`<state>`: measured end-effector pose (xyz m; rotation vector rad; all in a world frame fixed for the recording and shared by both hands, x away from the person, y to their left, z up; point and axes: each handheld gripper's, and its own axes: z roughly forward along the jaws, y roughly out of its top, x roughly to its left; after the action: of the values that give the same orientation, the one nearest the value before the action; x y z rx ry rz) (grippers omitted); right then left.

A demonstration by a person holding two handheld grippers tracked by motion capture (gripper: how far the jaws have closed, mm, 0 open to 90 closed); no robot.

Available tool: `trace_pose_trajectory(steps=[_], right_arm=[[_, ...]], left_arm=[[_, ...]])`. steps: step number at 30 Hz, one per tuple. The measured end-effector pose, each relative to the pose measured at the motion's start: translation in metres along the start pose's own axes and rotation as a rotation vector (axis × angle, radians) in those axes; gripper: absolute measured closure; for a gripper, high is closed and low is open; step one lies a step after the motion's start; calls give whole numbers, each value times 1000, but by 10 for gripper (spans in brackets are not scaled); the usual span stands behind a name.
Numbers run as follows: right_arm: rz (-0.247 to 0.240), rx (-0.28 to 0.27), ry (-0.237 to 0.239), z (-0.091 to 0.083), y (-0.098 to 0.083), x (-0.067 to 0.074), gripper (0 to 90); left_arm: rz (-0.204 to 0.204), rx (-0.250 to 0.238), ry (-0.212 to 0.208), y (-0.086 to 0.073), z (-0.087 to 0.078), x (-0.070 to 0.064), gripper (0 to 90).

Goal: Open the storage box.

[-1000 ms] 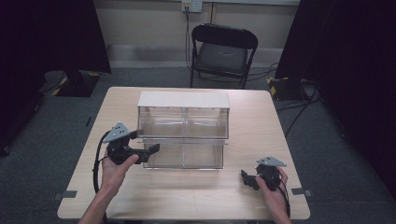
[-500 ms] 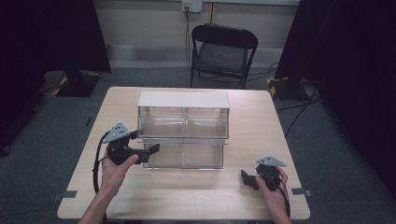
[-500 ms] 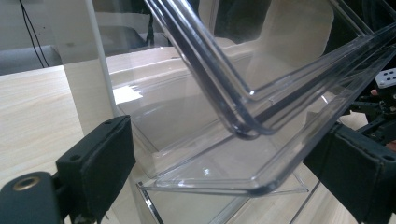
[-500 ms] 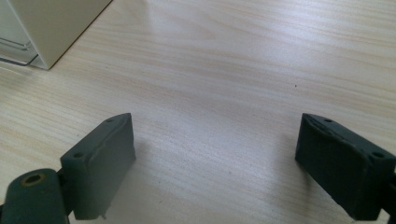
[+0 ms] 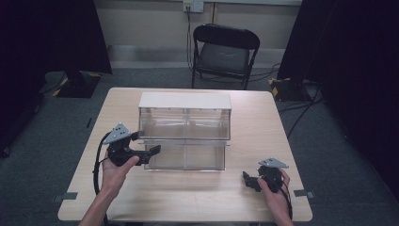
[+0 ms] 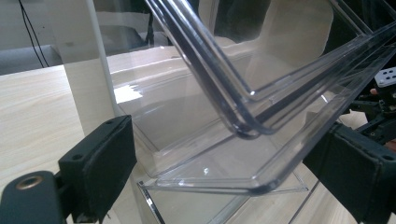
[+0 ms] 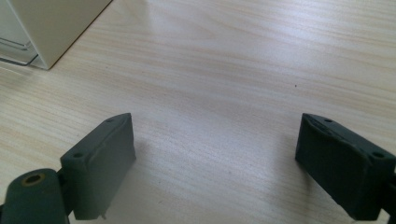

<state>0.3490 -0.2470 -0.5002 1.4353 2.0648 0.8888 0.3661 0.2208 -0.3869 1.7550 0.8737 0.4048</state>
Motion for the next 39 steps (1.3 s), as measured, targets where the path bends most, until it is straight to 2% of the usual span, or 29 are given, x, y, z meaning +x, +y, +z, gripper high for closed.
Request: trace_pose_trajectory(steps=[39], right_arm=[[0, 0, 0, 0, 0, 0, 111]], left_arm=[[3, 2, 0, 0, 0, 0, 97]])
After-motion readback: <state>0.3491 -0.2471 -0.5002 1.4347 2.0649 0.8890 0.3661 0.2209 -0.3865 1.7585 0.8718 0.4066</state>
